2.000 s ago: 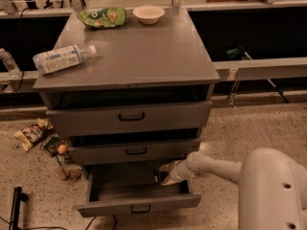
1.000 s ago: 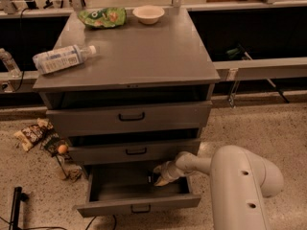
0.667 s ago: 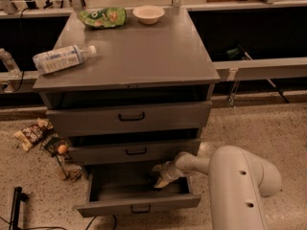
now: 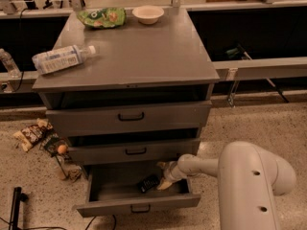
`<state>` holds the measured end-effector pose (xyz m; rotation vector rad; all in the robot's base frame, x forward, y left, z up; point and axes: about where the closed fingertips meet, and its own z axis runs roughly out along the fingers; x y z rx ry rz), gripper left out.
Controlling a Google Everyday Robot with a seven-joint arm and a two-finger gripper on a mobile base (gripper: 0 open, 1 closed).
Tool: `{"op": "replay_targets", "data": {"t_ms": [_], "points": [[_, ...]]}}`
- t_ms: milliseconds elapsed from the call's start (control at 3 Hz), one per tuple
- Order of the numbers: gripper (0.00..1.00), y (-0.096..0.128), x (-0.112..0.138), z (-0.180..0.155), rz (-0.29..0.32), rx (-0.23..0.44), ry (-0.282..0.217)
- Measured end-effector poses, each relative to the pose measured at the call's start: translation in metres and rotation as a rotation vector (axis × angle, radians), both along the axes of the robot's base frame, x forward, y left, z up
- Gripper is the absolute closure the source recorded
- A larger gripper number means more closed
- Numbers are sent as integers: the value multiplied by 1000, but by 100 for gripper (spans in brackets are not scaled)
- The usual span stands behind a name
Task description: Place rxbar chocolate into bottom drawer
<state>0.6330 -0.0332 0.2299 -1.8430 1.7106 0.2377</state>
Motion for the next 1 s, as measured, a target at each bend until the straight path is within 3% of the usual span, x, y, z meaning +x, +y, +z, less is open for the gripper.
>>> {"op": "replay_targets", "data": {"t_ms": [333, 1000], "points": [[21, -16, -18, 32, -75, 22, -33], [67, -76, -71, 112, -302, 44, -126]]}}
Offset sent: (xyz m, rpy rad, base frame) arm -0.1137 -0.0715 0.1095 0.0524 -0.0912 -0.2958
